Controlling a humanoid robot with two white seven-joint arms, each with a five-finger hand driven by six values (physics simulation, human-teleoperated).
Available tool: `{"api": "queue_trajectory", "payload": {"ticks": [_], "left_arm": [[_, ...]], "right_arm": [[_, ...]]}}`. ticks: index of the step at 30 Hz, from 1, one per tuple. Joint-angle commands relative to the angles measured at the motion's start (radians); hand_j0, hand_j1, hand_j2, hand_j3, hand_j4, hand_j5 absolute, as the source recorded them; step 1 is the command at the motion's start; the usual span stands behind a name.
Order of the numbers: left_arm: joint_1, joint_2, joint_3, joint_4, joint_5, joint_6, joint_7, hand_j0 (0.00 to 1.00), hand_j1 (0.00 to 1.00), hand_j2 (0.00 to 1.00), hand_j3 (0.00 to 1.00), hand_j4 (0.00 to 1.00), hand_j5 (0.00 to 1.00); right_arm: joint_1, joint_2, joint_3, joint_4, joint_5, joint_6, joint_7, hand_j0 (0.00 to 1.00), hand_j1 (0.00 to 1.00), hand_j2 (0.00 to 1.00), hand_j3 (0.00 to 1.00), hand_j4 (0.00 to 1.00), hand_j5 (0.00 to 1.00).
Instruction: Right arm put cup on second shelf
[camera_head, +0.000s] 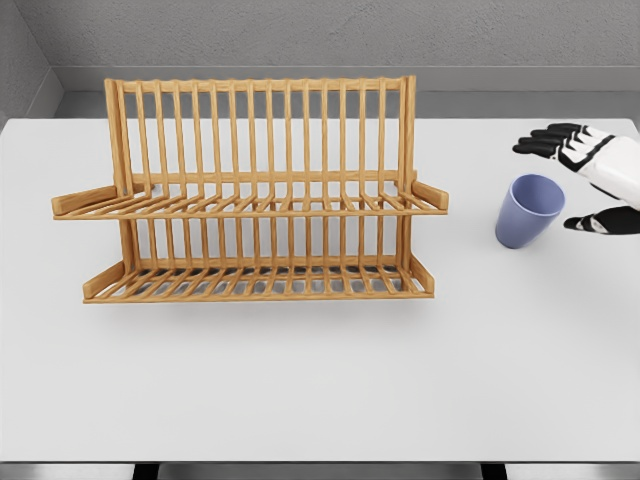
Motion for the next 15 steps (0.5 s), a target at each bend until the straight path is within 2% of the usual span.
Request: {"api": "queue_trajectory", "payload": {"ticks": [1, 4, 6, 8, 9, 10, 11, 13, 15], "left_arm": [[0.002, 0.0, 0.0, 0.0, 0.0, 0.0, 0.0, 1.0, 1.0, 1.0, 1.0, 1.0, 1.0], [0.0, 0.0, 0.001, 0.0, 0.0, 0.0, 0.0, 1.0, 1.0, 1.0, 1.0, 1.0, 1.0], [0.0, 0.0, 0.0, 0.0, 0.0, 0.0, 0.0, 1.0, 1.0, 1.0, 1.0, 1.0, 1.0], [0.0, 0.0, 0.0, 0.0, 0.0, 0.0, 0.0, 1.0, 1.0, 1.0, 1.0, 1.0, 1.0], [0.002, 0.0, 0.001, 0.0, 0.0, 0.0, 0.0, 1.0, 1.0, 1.0, 1.0, 1.0, 1.0], [0.0, 0.0, 0.0, 0.0, 0.0, 0.0, 0.0, 1.0, 1.0, 1.0, 1.0, 1.0, 1.0], [0.002, 0.0, 0.0, 0.0, 0.0, 0.0, 0.0, 1.0, 1.0, 1.0, 1.0, 1.0, 1.0], [0.0, 0.0, 0.001, 0.0, 0.0, 0.0, 0.0, 1.0, 1.0, 1.0, 1.0, 1.0, 1.0], [0.0, 0.0, 0.0, 0.0, 0.0, 0.0, 0.0, 1.0, 1.0, 1.0, 1.0, 1.0, 1.0]], "right_arm": [[-0.003, 0.0, 0.003, -0.001, -0.007, 0.002, 0.001, 1.0, 1.0, 1.0, 1.0, 1.0, 1.0], [0.006, -0.012, -0.024, 0.007, -0.024, 0.002, -0.008, 1.0, 1.0, 1.0, 1.0, 1.0, 1.0], [0.081, -0.046, -0.041, 0.02, -0.03, 0.002, -0.011, 1.0, 1.0, 1.0, 1.0, 1.0, 1.0], [0.083, -0.121, -0.05, 0.02, -0.021, 0.002, 0.019, 1.0, 1.0, 1.0, 1.0, 1.0, 1.0], [0.081, -0.126, -0.072, 0.023, -0.022, 0.002, 0.097, 1.0, 1.0, 1.0, 1.0, 1.0, 1.0], [0.081, -0.118, -0.112, 0.022, -0.022, 0.002, 0.219, 1.0, 1.0, 1.0, 1.0, 1.0, 1.0], [0.066, -0.124, -0.132, 0.037, -0.028, 0.002, 0.27, 1.0, 1.0, 1.0, 1.0, 1.0, 1.0], [0.023, -0.12, -0.127, 0.049, -0.028, 0.002, 0.27, 1.0, 1.0, 1.0, 1.0, 1.0, 1.0], [-0.043, -0.109, -0.078, 0.051, -0.019, 0.057, 0.27, 1.0, 1.0, 1.0, 1.0, 1.0, 1.0]]}}
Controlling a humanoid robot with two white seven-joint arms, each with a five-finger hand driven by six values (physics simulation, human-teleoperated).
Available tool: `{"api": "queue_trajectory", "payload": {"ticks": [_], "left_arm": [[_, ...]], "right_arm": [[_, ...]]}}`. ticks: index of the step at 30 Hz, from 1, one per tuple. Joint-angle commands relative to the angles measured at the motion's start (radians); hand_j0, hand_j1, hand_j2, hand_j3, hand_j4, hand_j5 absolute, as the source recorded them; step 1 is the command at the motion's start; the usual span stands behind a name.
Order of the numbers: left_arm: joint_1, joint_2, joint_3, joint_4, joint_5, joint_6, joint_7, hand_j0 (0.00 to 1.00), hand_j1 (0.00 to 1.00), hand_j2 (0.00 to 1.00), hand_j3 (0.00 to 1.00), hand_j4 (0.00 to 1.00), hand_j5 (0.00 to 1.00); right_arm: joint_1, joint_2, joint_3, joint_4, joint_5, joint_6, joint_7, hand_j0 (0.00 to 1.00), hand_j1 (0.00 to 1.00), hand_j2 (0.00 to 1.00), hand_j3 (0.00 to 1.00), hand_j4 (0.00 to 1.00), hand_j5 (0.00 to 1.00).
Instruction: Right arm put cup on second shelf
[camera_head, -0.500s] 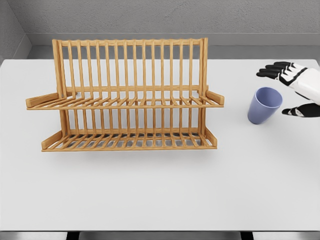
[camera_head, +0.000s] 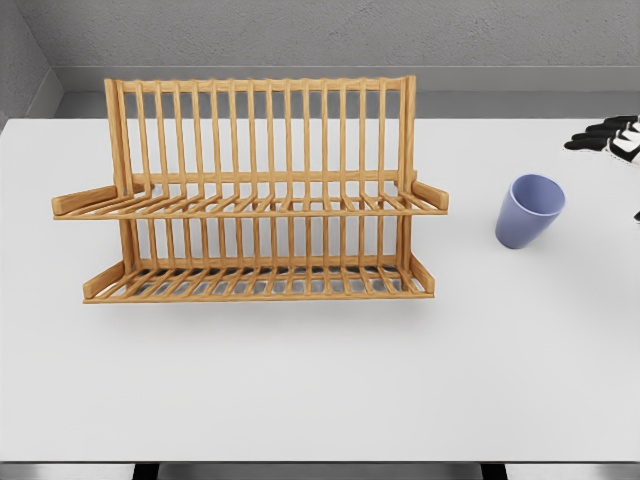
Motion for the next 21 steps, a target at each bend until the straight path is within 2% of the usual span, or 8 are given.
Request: {"api": "queue_trajectory", "payload": {"ticks": [1, 3, 4, 7, 10, 14, 17, 21], "left_arm": [[0.0, 0.0, 0.0, 0.0, 0.0, 0.0, 0.0, 1.0, 1.0, 1.0, 1.0, 1.0, 1.0], [0.0, 0.0, 0.0, 0.0, 0.0, 0.0, 0.0, 1.0, 1.0, 1.0, 1.0, 1.0, 1.0], [0.0, 0.0, 0.0, 0.0, 0.0, 0.0, 0.0, 1.0, 1.0, 1.0, 1.0, 1.0, 1.0], [0.0, 0.0, 0.0, 0.0, 0.0, 0.0, 0.0, 1.0, 1.0, 1.0, 1.0, 1.0, 1.0], [0.0, 0.0, 0.0, 0.0, 0.0, 0.0, 0.0, 1.0, 1.0, 1.0, 1.0, 1.0, 1.0], [0.0, 0.0, 0.0, 0.0, 0.0, 0.0, 0.0, 1.0, 1.0, 1.0, 1.0, 1.0, 1.0], [0.0, 0.0, 0.0, 0.0, 0.0, 0.0, 0.0, 1.0, 1.0, 1.0, 1.0, 1.0, 1.0], [-0.002, 0.0, 0.0, 0.0, 0.0, 0.0, 0.0, 1.0, 1.0, 1.0, 1.0, 1.0, 1.0]], "right_arm": [[-0.017, 0.006, 0.085, 0.031, 0.005, 0.049, 0.031, 1.0, 1.0, 1.0, 1.0, 1.0, 1.0], [-0.196, 0.05, 0.285, 0.131, 0.005, 0.054, 0.031, 1.0, 1.0, 1.0, 1.0, 1.0, 1.0], [-0.249, 0.066, 0.368, 0.186, 0.005, 0.054, 0.031, 1.0, 1.0, 1.0, 1.0, 1.0, 1.0], [-0.255, 0.075, 0.421, 0.283, 0.006, 0.049, 0.031, 1.0, 1.0, 1.0, 1.0, 1.0, 1.0], [-0.273, 0.077, 0.444, 0.289, 0.009, 0.05, 0.031, 1.0, 1.0, 1.0, 1.0, 1.0, 1.0], [-0.347, 0.106, 0.473, 0.289, 0.097, 0.052, 0.031, 1.0, 1.0, 1.0, 1.0, 1.0, 1.0], [-0.419, 0.139, 0.565, 0.336, 0.125, 0.05, 0.031, 1.0, 1.0, 1.0, 1.0, 1.0, 1.0], [-0.421, 0.139, 0.596, 0.34, 0.125, 0.05, 0.031, 1.0, 1.0, 1.0, 1.0, 1.0, 1.0]]}}
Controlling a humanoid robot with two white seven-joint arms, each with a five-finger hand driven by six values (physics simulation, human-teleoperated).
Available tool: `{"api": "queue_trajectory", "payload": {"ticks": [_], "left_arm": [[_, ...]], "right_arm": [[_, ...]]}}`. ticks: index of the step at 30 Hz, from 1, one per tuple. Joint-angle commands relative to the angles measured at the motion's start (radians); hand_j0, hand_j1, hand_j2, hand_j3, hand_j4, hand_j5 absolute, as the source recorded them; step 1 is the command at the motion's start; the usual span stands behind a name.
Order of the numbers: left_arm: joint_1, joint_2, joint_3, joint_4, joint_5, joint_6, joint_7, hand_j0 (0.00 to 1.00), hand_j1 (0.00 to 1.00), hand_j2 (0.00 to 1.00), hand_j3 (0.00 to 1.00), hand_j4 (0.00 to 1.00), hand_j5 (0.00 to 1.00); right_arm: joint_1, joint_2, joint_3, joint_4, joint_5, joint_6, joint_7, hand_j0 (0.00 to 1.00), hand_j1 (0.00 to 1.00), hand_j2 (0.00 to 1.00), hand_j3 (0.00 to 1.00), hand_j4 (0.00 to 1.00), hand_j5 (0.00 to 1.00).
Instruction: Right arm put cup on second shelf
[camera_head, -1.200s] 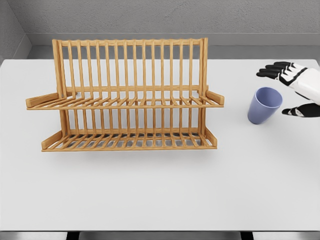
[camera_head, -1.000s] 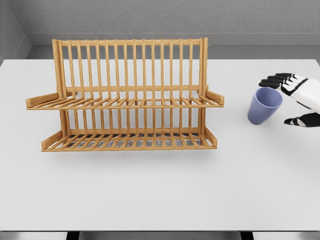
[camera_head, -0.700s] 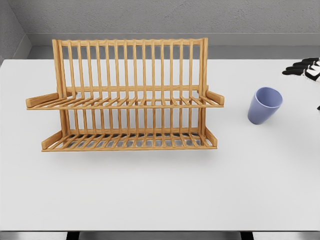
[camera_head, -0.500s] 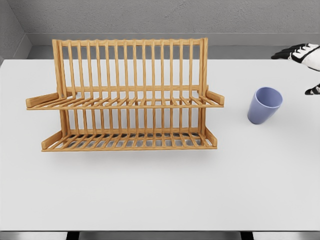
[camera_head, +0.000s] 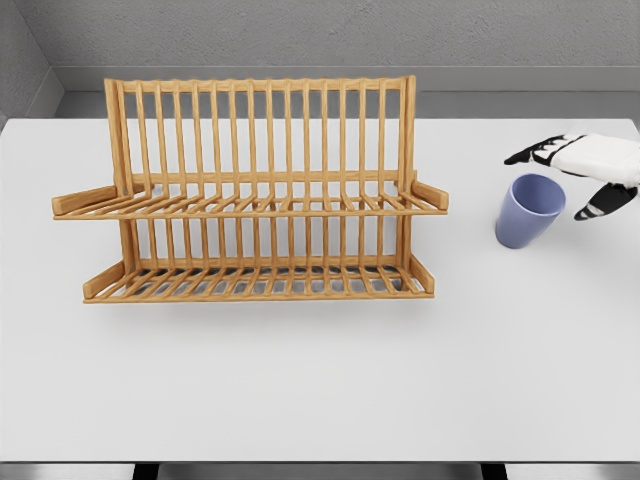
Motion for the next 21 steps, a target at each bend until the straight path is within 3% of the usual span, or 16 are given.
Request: {"api": "queue_trajectory", "payload": {"ticks": [1, 21], "left_arm": [[0.0, 0.0, 0.0, 0.0, 0.0, 0.0, 0.0, 1.0, 1.0, 1.0, 1.0, 1.0, 1.0], [-0.002, 0.0, 0.0, 0.0, 0.0, 0.0, 0.0, 1.0, 1.0, 1.0, 1.0, 1.0, 1.0]], "right_arm": [[0.0, 0.004, 0.024, 0.007, 0.001, 0.002, 0.0, 1.0, 1.0, 1.0, 1.0, 1.0, 1.0], [-0.015, 0.033, 0.053, 0.015, 0.001, 0.005, 0.0, 1.0, 1.0, 1.0, 1.0, 1.0, 1.0]]}}
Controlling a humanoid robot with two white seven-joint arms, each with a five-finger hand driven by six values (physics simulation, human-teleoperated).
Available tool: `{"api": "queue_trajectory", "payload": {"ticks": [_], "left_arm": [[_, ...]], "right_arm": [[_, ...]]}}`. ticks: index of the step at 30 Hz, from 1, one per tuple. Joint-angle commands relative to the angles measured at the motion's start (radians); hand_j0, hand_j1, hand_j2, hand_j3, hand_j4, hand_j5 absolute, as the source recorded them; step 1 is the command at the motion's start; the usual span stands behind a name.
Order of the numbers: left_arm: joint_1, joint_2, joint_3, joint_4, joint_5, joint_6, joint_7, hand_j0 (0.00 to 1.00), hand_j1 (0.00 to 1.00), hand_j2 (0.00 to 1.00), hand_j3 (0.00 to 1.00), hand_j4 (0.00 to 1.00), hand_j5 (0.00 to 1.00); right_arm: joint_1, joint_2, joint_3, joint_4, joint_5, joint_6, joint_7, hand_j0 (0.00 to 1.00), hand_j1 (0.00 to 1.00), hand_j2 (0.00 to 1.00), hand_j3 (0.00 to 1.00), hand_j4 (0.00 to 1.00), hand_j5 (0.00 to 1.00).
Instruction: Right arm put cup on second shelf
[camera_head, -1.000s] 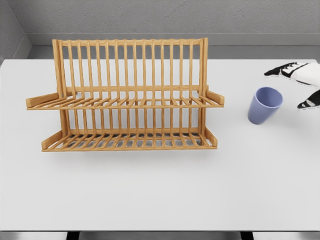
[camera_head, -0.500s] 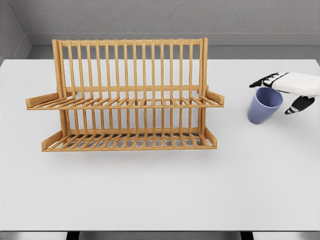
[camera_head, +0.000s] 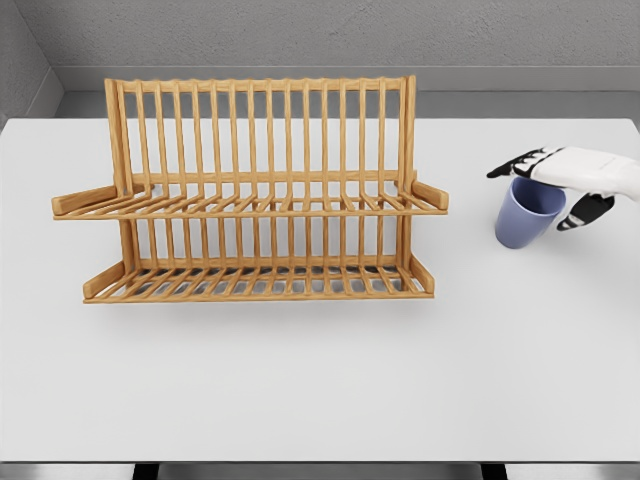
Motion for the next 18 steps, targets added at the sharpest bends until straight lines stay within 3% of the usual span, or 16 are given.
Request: {"api": "queue_trajectory", "payload": {"ticks": [1, 2, 4, 6, 14, 18], "left_arm": [[0.0, 0.0, -0.001, 0.0, 0.0, 0.0, 0.0, 1.0, 1.0, 1.0, 1.0, 1.0, 1.0], [0.002, 0.0, -0.001, 0.0, 0.0, 0.0, 0.0, 1.0, 1.0, 1.0, 1.0, 1.0, 1.0], [0.002, 0.0, 0.001, 0.0, 0.0, 0.0, 0.0, 1.0, 1.0, 1.0, 1.0, 1.0, 1.0], [0.0, 0.0, -0.001, 0.0, 0.0, 0.0, 0.0, 1.0, 1.0, 1.0, 1.0, 1.0, 1.0], [0.002, 0.0, -0.001, 0.0, 0.0, 0.0, 0.0, 1.0, 1.0, 1.0, 1.0, 1.0, 1.0], [0.002, 0.0, -0.001, 0.0, 0.0, 0.0, 0.0, 1.0, 1.0, 1.0, 1.0, 1.0, 1.0]], "right_arm": [[0.0, 0.001, 0.004, -0.002, -0.005, 0.002, 0.0, 1.0, 1.0, 1.0, 1.0, 1.0, 1.0], [0.0, 0.001, 0.004, 0.0, -0.005, 0.002, 0.0, 0.99, 0.99, 0.99, 0.99, 0.99, 0.99], [0.0, 0.001, 0.004, -0.005, -0.005, 0.002, 0.0, 0.81, 0.81, 0.81, 0.81, 0.81, 0.81], [0.0, 0.001, 0.004, -0.003, -0.005, 0.002, 0.0, 0.73, 0.73, 0.73, 0.73, 0.73, 0.73], [0.002, 0.001, 0.004, -0.008, -0.005, 0.001, 0.0, 0.64, 0.64, 0.64, 0.64, 0.64, 0.64], [-0.009, -0.004, 0.0, -0.019, -0.005, -0.002, 0.0, 0.65, 0.65, 0.65, 0.65, 0.65, 0.65]]}}
